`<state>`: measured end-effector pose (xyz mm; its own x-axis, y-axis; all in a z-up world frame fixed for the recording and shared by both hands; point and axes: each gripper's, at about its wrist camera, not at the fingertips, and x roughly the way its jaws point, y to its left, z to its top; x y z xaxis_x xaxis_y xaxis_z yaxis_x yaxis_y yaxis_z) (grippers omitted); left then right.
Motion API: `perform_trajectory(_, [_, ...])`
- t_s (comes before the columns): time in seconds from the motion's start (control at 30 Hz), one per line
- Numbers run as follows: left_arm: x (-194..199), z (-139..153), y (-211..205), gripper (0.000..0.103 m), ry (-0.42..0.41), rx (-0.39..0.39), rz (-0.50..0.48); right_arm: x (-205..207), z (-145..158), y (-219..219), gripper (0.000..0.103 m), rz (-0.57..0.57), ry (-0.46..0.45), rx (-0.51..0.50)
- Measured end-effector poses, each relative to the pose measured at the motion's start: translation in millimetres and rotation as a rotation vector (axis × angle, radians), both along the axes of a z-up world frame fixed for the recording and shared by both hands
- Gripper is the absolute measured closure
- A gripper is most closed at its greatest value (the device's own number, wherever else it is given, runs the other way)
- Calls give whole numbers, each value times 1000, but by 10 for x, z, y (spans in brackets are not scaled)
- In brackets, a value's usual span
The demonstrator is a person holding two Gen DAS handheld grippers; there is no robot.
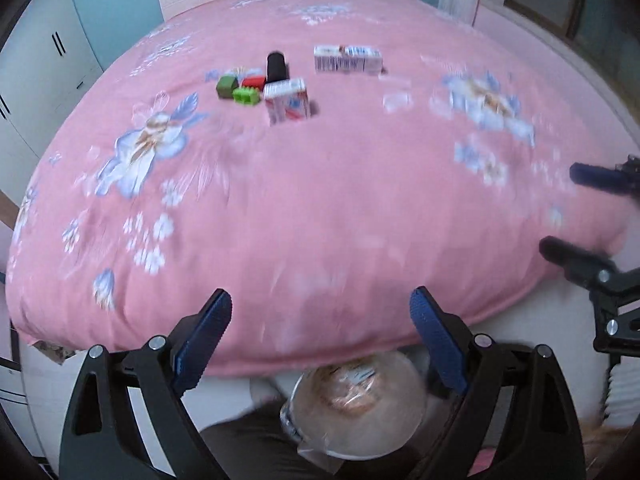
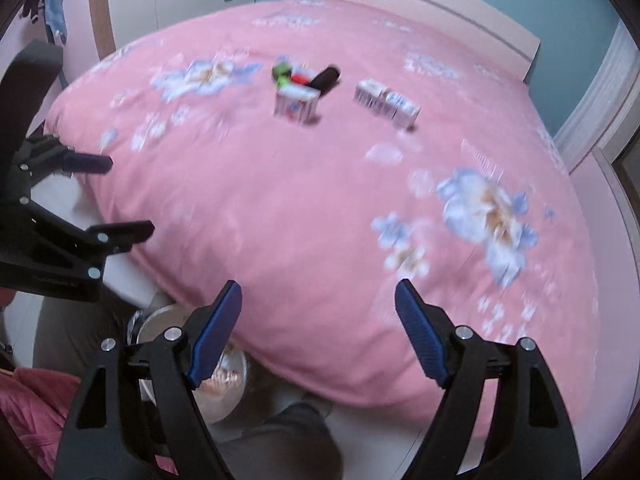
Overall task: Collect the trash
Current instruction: 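Move both tools back over the bed toward the box and carton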
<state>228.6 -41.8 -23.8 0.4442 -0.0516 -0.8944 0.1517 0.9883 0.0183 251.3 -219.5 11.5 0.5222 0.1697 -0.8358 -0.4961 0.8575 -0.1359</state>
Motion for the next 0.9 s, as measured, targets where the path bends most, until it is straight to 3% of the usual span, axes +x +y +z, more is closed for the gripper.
perform_trajectory(0.23, [771, 11, 61, 11, -42, -59, 45, 847, 46, 29, 22, 76, -23, 29])
perform_trajectory(0.4, [1311, -141, 146, 11, -36, -39, 61, 1614, -67, 157, 22, 162, 3, 13])
perform_trajectory(0.6, [1794, -172, 126, 11, 73, -33, 65, 2398, 2, 264, 22, 221, 69, -60])
perform_trajectory(0.9, [2122, -130, 234, 11, 222, -104, 269, 3199, 112, 421, 22, 387, 221, -155])
